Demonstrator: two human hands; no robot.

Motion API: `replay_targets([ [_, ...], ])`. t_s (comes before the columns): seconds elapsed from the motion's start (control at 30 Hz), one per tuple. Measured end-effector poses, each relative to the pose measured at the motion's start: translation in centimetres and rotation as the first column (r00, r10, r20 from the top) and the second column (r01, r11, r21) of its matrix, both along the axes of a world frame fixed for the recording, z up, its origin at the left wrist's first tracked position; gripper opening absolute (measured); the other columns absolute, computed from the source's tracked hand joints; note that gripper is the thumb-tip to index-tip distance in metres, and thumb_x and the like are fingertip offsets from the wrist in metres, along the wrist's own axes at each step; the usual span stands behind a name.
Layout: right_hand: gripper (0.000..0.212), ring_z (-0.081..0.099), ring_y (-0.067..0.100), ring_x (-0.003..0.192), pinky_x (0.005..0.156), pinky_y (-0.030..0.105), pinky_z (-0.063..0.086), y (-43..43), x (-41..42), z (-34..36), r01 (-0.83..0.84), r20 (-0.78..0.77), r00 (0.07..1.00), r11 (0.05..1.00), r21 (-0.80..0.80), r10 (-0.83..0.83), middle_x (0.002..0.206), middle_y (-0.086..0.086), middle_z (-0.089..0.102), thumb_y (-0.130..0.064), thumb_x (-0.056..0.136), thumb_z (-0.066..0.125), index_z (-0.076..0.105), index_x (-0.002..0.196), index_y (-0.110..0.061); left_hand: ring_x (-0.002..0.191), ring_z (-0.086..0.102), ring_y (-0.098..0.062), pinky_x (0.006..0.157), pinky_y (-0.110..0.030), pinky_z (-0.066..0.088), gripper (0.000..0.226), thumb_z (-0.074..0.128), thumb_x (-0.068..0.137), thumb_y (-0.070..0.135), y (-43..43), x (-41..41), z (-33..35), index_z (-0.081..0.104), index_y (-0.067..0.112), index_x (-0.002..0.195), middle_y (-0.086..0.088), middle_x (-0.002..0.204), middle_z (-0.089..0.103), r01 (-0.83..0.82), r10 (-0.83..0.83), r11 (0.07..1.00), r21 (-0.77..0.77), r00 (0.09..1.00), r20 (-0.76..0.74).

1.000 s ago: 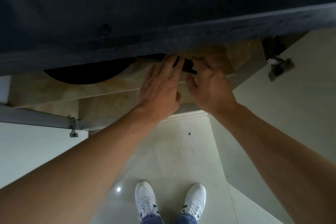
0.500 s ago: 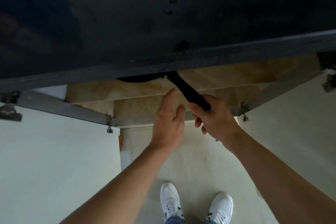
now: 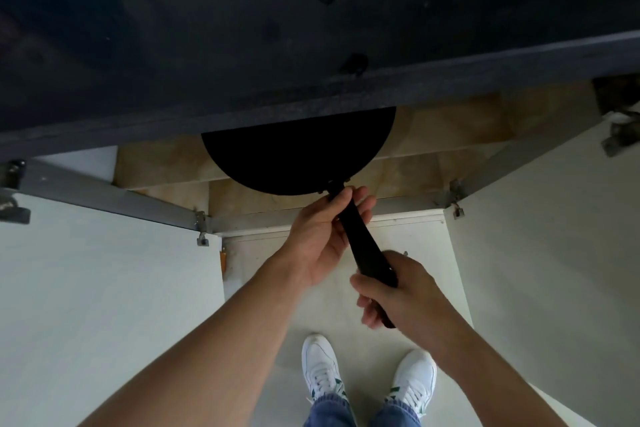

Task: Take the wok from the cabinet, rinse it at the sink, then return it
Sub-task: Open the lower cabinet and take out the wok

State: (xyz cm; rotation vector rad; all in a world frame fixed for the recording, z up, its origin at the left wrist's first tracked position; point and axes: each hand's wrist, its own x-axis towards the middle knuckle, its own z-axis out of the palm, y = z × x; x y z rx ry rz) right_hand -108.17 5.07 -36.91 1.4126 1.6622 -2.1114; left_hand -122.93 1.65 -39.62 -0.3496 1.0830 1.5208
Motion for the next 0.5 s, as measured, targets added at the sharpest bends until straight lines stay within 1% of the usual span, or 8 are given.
replay_targets([
  [0.07,0.01,0.067,0.016,0.052,0.057,0.031,0.06,0.6,-1.6,0.2,0.019,0.006,1.0,0.995,-0.097,-0.019,0.068,0.003,0.07,-0.011,0.091,0.066,0.062,0.1,-0.011,0.106,0.07,-0.022,0.092,-0.032,0.056,0.034,0.061,0.094,0.015,-0.1,-0.2,0.1,0.062,-0.005,0.121,-0.016,0.119,0.071,0.031,-0.031,1.0,0.007,0.999,0.027],
  [0.13,0.008,0.061,0.014,0.048,0.051,0.029,0.057,1.0,-3.0,0.3,0.026,0.033,0.999,0.987,-0.156,-0.021,0.069,0.004,0.066,-0.009,0.091,0.063,0.063,0.098,-0.012,0.105,0.07,-0.02,0.095,-0.031,0.055,0.036,0.061,0.094,0.018,-0.2,-0.3,0.3,0.062,-0.004,0.122,-0.014,0.12,0.071,0.054,-0.054,0.999,0.009,0.996,0.069],
  [0.23,0.005,0.051,0.014,0.044,0.045,0.026,0.049,1.1,-3.9,0.0,-0.005,0.069,0.998,0.991,-0.136,0.014,0.062,0.004,0.059,-0.004,0.087,0.061,0.06,0.085,-0.01,0.107,0.07,-0.02,0.091,-0.031,0.057,0.037,0.06,0.095,0.017,-0.5,-0.6,0.4,0.059,-0.006,0.124,-0.015,0.122,0.07,0.057,-0.06,0.998,0.032,0.992,0.114],
  [0.3,0.01,0.046,0.015,0.042,0.043,0.026,0.045,0.6,-4.1,-0.4,0.03,0.058,0.998,0.993,-0.117,-0.023,0.057,0.003,0.053,-0.005,0.087,0.06,0.056,0.079,-0.009,0.105,0.071,-0.021,0.088,-0.03,0.058,0.036,0.06,0.095,0.015,-0.7,-0.9,0.2,0.058,-0.006,0.123,-0.016,0.121,0.07,0.066,-0.071,0.997,0.044,0.991,0.112],
  [0.33,0.013,0.043,0.015,0.039,0.042,0.027,0.042,0.1,-4.2,-0.6,0.063,0.044,0.997,0.993,-0.097,-0.059,0.055,0.002,0.049,-0.01,0.09,0.06,0.055,0.078,-0.01,0.105,0.071,-0.021,0.088,-0.03,0.058,0.036,0.06,0.094,0.013,-0.8,-1.0,0.1,0.058,-0.007,0.123,-0.017,0.121,0.069,0.074,-0.078,0.996,0.043,0.991,0.104],
  [0.4,0.025,0.04,0.015,0.035,0.04,0.026,0.039,-0.9,-4.1,-1.1,0.122,0.033,0.992,0.992,-0.016,-0.121,0.053,0.002,0.048,-0.027,0.095,0.058,0.055,0.079,-0.009,0.105,0.07,-0.023,0.091,-0.031,0.057,0.035,0.063,0.092,0.01,-1.0,-1.2,0.0,0.06,-0.009,0.122,-0.019,0.12,0.069,0.113,-0.114,0.993,0.014,0.991,0.073],
  [0.43,0.033,0.041,0.015,0.033,0.039,0.026,0.039,-1.4,-4.0,-1.2,0.129,0.039,0.991,0.991,0.034,-0.13,0.054,0.003,0.048,-0.036,0.097,0.056,0.056,0.08,-0.008,0.105,0.07,-0.024,0.093,-0.032,0.056,0.033,0.064,0.091,0.009,-1.1,-1.1,0.0,0.062,-0.009,0.119,-0.02,0.119,0.07,0.137,-0.136,0.991,-0.009,0.989,0.055],
  [0.5,0.043,0.043,0.014,0.031,0.038,0.026,0.04,-2.2,-3.6,-1.2,0.107,0.061,0.991,0.987,0.122,-0.115,0.054,0.005,0.051,-0.044,0.099,0.051,0.057,0.08,-0.005,0.105,0.07,-0.026,0.093,-0.033,0.056,0.028,0.064,0.091,0.006,-1.4,-0.7,0.1,0.066,-0.009,0.114,-0.021,0.116,0.071,0.169,-0.167,0.985,-0.048,0.985,0.044],
])
